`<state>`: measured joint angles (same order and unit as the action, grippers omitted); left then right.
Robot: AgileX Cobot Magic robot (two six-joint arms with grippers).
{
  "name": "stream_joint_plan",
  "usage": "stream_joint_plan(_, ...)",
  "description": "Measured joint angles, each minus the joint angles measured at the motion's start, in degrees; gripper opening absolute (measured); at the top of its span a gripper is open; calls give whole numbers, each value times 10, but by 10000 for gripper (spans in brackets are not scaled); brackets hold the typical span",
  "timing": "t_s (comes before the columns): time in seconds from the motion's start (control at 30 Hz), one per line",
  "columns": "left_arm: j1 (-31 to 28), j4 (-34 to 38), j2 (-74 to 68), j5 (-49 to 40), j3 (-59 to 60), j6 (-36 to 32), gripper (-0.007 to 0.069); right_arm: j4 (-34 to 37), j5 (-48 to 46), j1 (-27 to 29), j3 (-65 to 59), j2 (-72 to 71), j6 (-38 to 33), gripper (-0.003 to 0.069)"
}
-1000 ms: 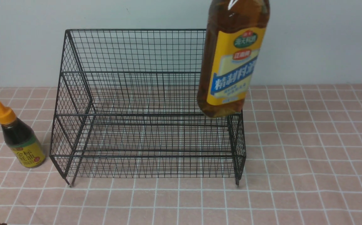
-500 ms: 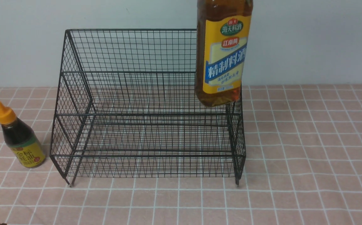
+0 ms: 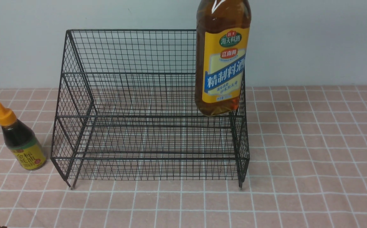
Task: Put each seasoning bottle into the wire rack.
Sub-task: Use the right arm to put the condiment bottle back on the shelf
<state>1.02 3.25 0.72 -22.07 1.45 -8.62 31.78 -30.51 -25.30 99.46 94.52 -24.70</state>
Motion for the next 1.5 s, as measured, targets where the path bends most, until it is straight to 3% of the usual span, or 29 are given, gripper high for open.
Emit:
stream_joint_plan(0.13,0,0,0,0,0,0,-16,-61,-16,1,4,-5,72,304)
stream_joint_plan(0.27,0,0,0,0,0,0,-16,-183,-28,1,4,-8,237,304)
stream_joint_plan(0.3,0,0,0,0,0,0,-16,-189,-29,1,4,-8,237,304)
stream_joint_plan(0.33,0,0,0,0,0,0,-16,-230,-40,1,0,-7,319,304)
stream_joint_plan(0.5,0,0,0,0,0,0,-16,-303,-53,0,-8,8,443,304)
stream_joint_plan(0.7,0,0,0,0,0,0,-16,-318,-80,-3,-8,7,431,304)
stream_joint_plan(0.93,0,0,0,0,0,0,-16,-327,-126,-55,-8,8,338,302)
stream_joint_plan(1.3,0,0,0,0,0,0,-16,-335,-156,-76,-8,23,350,304)
stream_joint_plan(1.5,0,0,0,0,0,0,-16,-328,-139,-79,0,23,362,409)
